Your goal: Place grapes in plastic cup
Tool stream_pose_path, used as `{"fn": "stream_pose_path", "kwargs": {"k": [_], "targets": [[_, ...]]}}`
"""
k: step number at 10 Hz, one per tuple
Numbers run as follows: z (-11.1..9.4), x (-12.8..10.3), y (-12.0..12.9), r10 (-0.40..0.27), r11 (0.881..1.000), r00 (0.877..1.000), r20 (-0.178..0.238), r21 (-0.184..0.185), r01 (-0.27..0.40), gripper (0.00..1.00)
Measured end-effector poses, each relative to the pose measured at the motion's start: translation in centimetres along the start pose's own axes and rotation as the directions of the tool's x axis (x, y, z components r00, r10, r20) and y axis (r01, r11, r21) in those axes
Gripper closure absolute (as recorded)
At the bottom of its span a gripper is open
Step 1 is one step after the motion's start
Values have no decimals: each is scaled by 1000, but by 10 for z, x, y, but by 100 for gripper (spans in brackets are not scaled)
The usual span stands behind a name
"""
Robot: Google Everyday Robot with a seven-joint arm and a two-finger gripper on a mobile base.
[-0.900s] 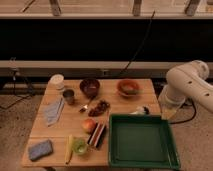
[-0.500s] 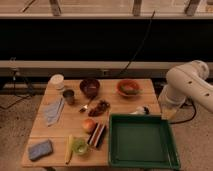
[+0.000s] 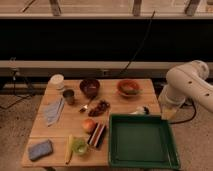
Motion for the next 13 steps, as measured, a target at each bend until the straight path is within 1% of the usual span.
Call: {"fn": "stream_pose_path", "kwargs": {"k": [11, 12, 13], "targets": [[0, 1, -2, -2, 1000, 1000, 2, 1, 2, 35], [4, 2, -6, -19, 1000, 1000, 24, -14, 19, 35], [10, -3, -14, -45, 999, 998, 54, -29, 46, 35]]}}
